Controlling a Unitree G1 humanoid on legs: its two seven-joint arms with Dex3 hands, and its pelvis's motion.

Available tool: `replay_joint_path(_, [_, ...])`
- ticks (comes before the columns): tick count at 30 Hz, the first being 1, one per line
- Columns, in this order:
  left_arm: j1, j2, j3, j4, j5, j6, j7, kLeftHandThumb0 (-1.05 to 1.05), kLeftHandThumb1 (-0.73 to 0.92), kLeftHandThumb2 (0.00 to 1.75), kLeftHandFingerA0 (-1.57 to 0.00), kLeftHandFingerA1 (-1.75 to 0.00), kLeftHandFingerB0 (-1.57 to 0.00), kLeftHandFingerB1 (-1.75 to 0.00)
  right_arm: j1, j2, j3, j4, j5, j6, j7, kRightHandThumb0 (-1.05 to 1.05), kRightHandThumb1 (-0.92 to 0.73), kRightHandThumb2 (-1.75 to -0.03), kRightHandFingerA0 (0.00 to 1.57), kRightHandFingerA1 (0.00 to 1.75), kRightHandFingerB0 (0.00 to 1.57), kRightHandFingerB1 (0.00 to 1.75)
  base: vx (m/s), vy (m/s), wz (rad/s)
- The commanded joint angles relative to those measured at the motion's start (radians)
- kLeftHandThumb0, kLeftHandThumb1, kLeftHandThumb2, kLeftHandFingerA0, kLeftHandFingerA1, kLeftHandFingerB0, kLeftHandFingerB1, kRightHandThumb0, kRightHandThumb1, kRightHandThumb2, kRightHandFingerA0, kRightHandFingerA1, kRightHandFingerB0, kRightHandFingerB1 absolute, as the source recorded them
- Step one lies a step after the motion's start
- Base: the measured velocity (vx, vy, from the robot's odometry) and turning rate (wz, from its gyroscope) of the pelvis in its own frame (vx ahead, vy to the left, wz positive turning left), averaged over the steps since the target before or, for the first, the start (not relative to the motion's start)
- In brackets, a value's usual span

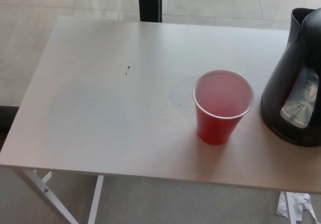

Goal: The robot uses its right hand to lift up a kettle kept on the middle of the desk by its handle and tilt it into a glass kept next to it to pour out water

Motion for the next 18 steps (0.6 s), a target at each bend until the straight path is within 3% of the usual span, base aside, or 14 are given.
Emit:
replay_joint_path(1, [0.003,-0.001,0.034,0.011,-0.036,0.0,0.036,-0.83,0.89,0.66,-0.42,-0.58,-0.29,-0.55,0.209,-0.136,-0.797,0.755,0.343,-0.314,-0.395,-0.39,-0.66,-0.59,0.04,0.7,0.11,0.51,0.0,0.0,0.09])
replay_joint_path(4, [-0.002,0.002,0.062,0.004,-0.061,-0.037,0.018,-0.81,0.86,0.66,-0.37,-0.54,-0.26,-0.51,0.23,-0.18,-0.663,0.848,0.227,-0.422,-0.315,-0.5,-0.63,-0.59,0.14,0.72,0.18,0.5,0.0,0.0,0.0])
replay_joint_path(5, [-0.014,0.004,0.089,-0.018,-0.09,-0.058,0.004,-0.83,0.72,0.8,-0.34,-0.58,-0.25,-0.53,0.231,-0.191,-0.649,0.859,0.221,-0.467,-0.26,-0.44,-0.6,-0.58,0.44,1.29,0.27,0.45,0.0,0.0,0.0])
replay_joint_path(6, [-0.028,0.01,0.11,-0.044,-0.11,-0.077,0.0,-0.78,0.86,0.66,-0.34,-0.56,-0.28,-0.52,0.242,-0.189,-0.66,0.805,0.214,-0.462,-0.226,-0.47,-0.59,-0.58,0.6,1.14,0.27,0.45,0.0,0.0,0.0])
replay_joint_path(7, [-0.033,0.017,0.12,-0.051,-0.122,-0.081,-0.022,-0.75,0.84,0.65,-0.28,-0.57,-0.27,-0.52,0.247,-0.189,-0.667,0.784,0.211,-0.457,-0.22,-0.55,-0.59,-0.58,0.35,0.96,0.2,0.46,0.0,0.0,0.0])
replay_joint_path(8, [-0.043,0.034,0.139,-0.072,-0.142,-0.091,-0.062,-0.77,0.84,0.65,-0.31,-0.53,-0.3,-0.5,0.253,-0.21,-0.682,0.78,0.211,-0.452,-0.209,-0.62,-0.5,-0.81,0.29,0.63,0.11,0.46,0.0,0.0,0.0])
replay_joint_path(10, [-0.047,0.052,0.152,-0.093,-0.147,-0.098,-0.074,-0.77,0.84,0.65,-0.31,-0.53,-0.3,-0.5,0.246,-0.242,-0.689,0.819,0.212,-0.459,-0.198,-0.62,-0.5,-0.81,0.29,0.63,0.11,0.46,0.0,0.0,0.0])
replay_joint_path(12, [-0.053,0.074,0.176,-0.11,-0.163,-0.111,-0.099,-0.75,0.84,0.65,-0.35,-0.56,-0.33,-0.51,0.232,-0.296,-0.712,0.907,0.237,-0.458,-0.195,-0.54,-0.64,-0.6,0.13,0.55,0.12,0.37,0.0,0.0,0.0])
replay_joint_path(13, [-0.048,0.09,0.183,-0.105,-0.163,-0.106,-0.112,-0.72,0.86,0.66,-0.33,-0.54,-0.3,-0.5,0.239,-0.341,-0.724,1.0,0.249,-0.494,-0.195,-0.34,-0.48,-1.01,0.03,0.54,0.0,0.51,0.0,0.0,0.0])
replay_joint_path(14, [-0.048,0.089,0.184,-0.105,-0.162,-0.105,-0.113,-0.72,0.86,0.66,-0.33,-0.54,-0.3,-0.5,0.238,-0.343,-0.724,1.005,0.248,-0.496,-0.194,-0.34,-0.48,-1.01,0.03,0.54,0.0,0.51,0.0,0.0,0.0])
replay_joint_path(15, [-0.044,0.094,0.188,-0.106,-0.16,-0.106,-0.112,-0.73,0.85,0.65,-0.34,-0.58,-0.32,-0.53,0.221,-0.349,-0.752,1.024,0.276,-0.486,-0.212,-0.61,-0.47,-0.79,0.13,0.61,0.12,0.46,0.0,0.0,0.0])
replay_joint_path(16, [-0.03,0.098,0.191,-0.084,-0.154,-0.099,-0.102,-0.71,0.86,0.65,-0.33,-0.56,-0.28,-0.51,0.211,-0.365,-0.793,1.057,0.314,-0.472,-0.24,-0.56,-0.46,-0.78,0.2,0.71,0.13,0.5,0.0,0.0,0.0])
replay_joint_path(17, [-0.017,0.097,0.197,-0.062,-0.152,-0.097,-0.09,-0.72,0.85,0.65,-0.35,-0.55,-0.29,-0.5,0.208,-0.375,-0.819,1.072,0.33,-0.453,-0.271,-0.5,-0.59,-0.57,0.1,0.84,0.15,0.47,0.0,0.0,0.0])
replay_joint_path(18, [-0.01,0.095,0.204,-0.049,-0.153,-0.091,-0.081,-0.79,0.71,0.79,-0.34,-0.56,-0.27,-0.52,0.211,-0.377,-0.824,1.075,0.328,-0.444,-0.284,-0.54,-0.5,-0.8,0.34,0.85,0.1,0.52,0.0,0.0,0.0])
